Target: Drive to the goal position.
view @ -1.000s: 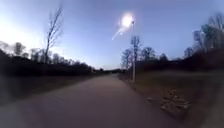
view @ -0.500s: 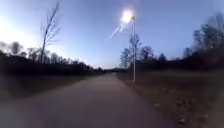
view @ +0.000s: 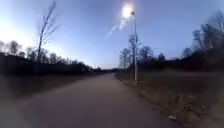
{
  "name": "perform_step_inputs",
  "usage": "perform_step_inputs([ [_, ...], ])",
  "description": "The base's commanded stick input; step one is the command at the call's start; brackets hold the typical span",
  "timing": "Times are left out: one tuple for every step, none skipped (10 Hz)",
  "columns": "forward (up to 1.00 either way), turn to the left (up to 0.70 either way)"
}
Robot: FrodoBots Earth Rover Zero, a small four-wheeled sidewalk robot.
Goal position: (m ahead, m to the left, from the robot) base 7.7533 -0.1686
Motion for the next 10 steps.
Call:
perform_step_inputs([
  [1.0,0.0],
  [1.0,0.0],
  [1.0,0.0],
  [1.0,0.0],
  [1.0,0.0],
  [1.0,0.0],
  [1.0,0.0],
  [1.0,0.0],
  [1.0,0.0],
  [1.0,0.0],
])
